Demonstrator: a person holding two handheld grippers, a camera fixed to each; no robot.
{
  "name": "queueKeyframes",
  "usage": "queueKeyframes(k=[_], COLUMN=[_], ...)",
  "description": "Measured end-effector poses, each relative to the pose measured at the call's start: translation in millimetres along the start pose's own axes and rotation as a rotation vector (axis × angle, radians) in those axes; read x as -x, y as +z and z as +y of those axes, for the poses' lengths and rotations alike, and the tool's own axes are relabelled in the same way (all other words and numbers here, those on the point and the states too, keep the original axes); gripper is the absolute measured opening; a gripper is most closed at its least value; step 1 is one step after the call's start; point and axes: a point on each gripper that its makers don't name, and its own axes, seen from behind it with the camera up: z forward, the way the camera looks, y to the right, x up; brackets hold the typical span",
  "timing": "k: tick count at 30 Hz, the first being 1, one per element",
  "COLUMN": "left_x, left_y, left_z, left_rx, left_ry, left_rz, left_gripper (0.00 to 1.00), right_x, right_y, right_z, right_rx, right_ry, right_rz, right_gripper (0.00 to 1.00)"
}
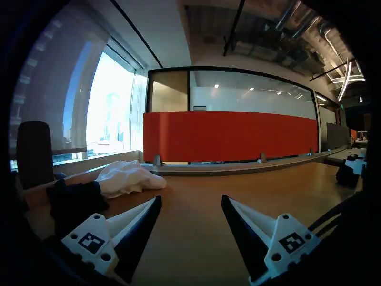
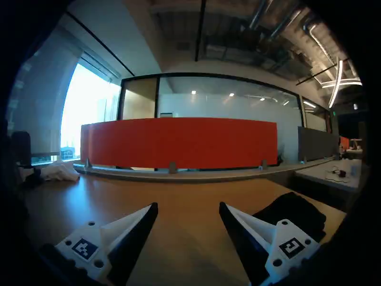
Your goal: Fold towel
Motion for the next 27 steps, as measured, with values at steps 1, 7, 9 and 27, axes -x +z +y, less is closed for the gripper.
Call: queueKeyframes(k=[1, 7, 9, 27], left_x=[0.1, 0.1, 0.1, 0.1], left_y=[0.0, 0.3, 0.3, 0.6], left_z=[0.0, 0.1, 0.1, 0.5], left_rx=[0.0, 0.0, 0.0, 0.0], left_ry=[0.0, 0.0, 0.0, 0.0], left_rz=[0.0, 0.0, 0.0, 0.0], left_gripper=[0.93, 0.93, 0.93, 0.93], right_x=[-0.1, 0.2, 0.5, 0.6], right_y=[-0.5, -1.1, -0.9, -1.7], right_z=[-0.1, -0.3, 0.1, -0.8], right_rx=[0.0, 0.0, 0.002, -0.004], right_ry=[0.0, 0.0, 0.0, 0.0], right_rz=[0.0, 0.0, 0.0, 0.0], right_gripper=[0.99, 0.99, 0.99, 0.99])
